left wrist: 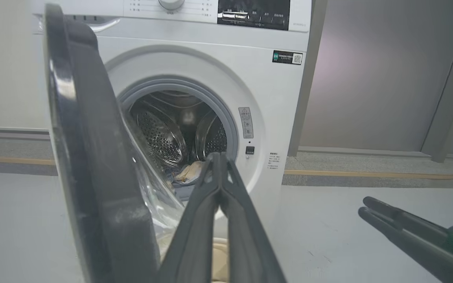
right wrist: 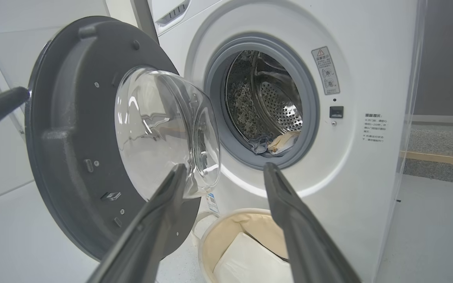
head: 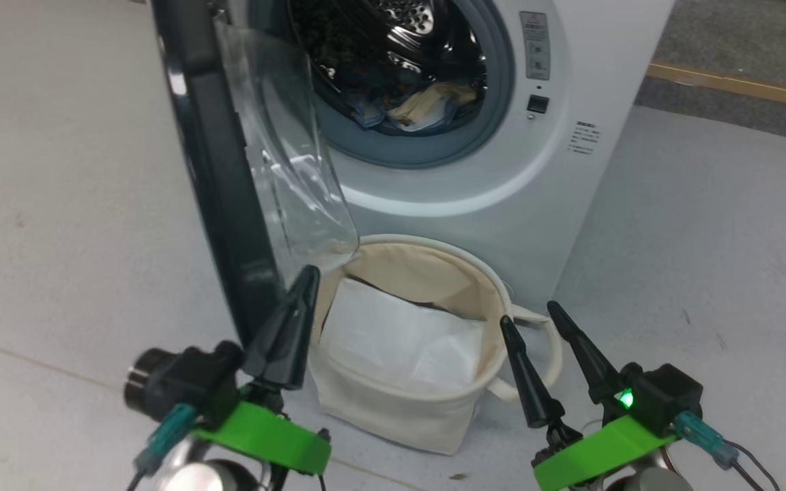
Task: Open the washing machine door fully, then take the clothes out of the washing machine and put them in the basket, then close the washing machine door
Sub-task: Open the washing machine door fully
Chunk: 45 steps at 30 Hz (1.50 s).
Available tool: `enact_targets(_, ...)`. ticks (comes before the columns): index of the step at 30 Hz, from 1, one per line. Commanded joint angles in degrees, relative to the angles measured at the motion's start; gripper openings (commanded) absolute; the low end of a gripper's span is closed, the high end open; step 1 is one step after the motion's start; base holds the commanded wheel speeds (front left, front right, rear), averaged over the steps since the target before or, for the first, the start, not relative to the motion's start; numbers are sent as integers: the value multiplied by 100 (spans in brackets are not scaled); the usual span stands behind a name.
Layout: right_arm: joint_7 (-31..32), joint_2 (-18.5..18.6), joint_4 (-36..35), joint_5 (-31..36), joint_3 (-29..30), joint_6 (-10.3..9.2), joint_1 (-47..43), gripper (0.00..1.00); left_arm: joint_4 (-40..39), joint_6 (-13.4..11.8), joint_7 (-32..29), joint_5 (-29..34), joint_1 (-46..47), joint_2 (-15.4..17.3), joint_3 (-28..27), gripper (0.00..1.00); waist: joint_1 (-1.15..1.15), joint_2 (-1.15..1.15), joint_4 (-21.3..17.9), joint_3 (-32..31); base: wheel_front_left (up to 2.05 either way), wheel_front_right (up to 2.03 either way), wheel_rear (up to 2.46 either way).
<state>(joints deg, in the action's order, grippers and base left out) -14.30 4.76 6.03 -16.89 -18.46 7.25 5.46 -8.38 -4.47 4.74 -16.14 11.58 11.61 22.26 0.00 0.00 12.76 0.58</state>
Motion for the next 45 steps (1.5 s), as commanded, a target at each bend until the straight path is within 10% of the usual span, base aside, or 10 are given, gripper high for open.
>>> enact_targets(1, -70, -47, -169, -44, -128, 24, 202, 100, 105, 2, -92, 19, 336, -48, -121, 0, 0, 0, -122, 9, 0, 0, 0)
enact_targets(12, -70, -66, -126, -36, -46, 24, 265, 100, 1347, -217, -39, -287, 477, -344, -305, 0, 0, 0, -371, 153, 0, 0, 0)
enact_targets(27, -70, -91, -119, -39, -78, 24, 272, 100, 1469, -371, 150, -692, 13, 304, -1131, 0, 0, 0, 238, 206, 0, 0, 0)
enact_targets(37, -70, -91, 74, -106, -155, 24, 416, 100, 2875, 496, 301, -1838, 403, 1138, -2231, 0, 0, 0, -50, 287, 0, 0, 0)
enact_targets(45, -70, -82, 134, -135, -127, 24, 517, 100, 4184, 626, 763, -2185, 828, 1788, -3021, 0, 0, 0, -395, 390, 0, 0, 0)
